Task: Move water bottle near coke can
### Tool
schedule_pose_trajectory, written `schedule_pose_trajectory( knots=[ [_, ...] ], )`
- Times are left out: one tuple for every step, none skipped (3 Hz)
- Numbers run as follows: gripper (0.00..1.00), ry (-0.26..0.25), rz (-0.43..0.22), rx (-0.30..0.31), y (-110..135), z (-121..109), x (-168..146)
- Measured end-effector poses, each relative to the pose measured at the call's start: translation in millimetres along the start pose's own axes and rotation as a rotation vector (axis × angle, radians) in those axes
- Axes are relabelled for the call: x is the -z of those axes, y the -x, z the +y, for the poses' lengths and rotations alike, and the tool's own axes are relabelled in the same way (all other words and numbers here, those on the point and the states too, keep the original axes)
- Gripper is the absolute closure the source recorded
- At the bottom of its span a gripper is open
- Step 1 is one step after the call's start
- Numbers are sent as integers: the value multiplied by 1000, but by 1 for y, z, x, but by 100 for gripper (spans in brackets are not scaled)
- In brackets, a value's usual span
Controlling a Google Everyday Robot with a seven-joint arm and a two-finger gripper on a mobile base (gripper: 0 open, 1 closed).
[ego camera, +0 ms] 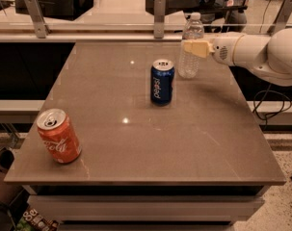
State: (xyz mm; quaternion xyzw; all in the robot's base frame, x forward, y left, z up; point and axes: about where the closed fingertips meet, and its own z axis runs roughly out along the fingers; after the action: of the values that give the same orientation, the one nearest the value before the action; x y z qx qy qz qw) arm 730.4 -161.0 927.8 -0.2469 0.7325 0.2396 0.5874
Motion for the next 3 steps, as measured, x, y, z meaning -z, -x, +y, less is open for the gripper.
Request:
schedule_pose_trajectory(
  knots=[
    [87,4,0,0,0,2,-2],
    [100,8,1,0,0,4,-4],
    [100,14,1,-2,1,5,-6]
  ],
)
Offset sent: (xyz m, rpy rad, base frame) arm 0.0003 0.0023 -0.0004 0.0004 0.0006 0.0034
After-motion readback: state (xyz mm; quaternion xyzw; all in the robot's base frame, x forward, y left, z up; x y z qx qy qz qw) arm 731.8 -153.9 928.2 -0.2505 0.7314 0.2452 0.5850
